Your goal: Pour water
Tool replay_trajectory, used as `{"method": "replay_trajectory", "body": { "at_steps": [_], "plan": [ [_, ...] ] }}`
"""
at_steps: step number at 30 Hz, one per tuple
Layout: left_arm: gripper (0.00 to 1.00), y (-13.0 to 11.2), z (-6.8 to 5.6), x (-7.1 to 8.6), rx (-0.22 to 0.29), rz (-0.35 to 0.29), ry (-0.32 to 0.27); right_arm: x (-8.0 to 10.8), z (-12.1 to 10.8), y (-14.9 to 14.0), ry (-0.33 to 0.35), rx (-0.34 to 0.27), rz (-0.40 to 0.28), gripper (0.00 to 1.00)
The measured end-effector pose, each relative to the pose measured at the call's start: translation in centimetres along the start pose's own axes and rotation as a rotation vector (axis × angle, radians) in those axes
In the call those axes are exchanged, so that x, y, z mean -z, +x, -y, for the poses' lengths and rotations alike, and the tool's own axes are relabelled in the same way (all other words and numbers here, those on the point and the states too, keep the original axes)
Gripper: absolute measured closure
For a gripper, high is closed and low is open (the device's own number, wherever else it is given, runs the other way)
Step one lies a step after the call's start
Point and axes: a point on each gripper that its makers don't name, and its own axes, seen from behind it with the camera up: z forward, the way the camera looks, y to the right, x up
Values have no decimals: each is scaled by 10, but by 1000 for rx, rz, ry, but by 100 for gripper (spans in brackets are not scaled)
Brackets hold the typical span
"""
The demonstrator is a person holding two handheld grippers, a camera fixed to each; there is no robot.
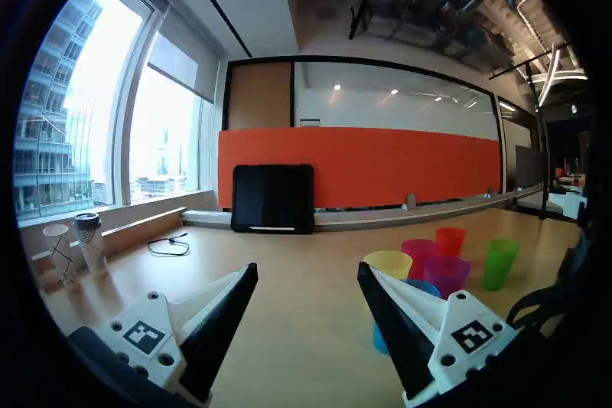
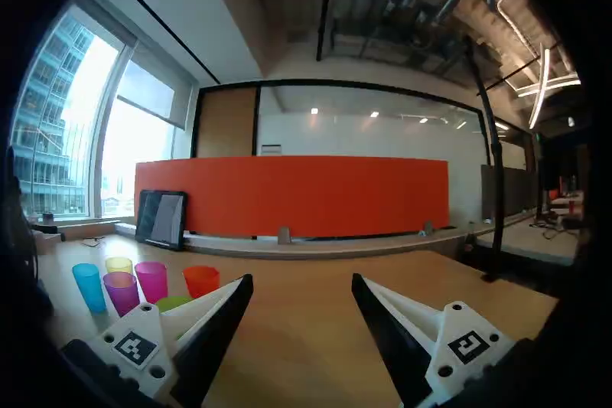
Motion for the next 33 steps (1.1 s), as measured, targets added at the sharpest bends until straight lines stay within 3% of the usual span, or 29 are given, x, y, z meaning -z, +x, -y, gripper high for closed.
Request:
{"method": "replay_trajectory", "body": {
  "at_steps": [33],
  "plan": [
    [3,0,0,0,0,0,0,-1,-13,-24,-17,-1,57,0]
  ]
}}
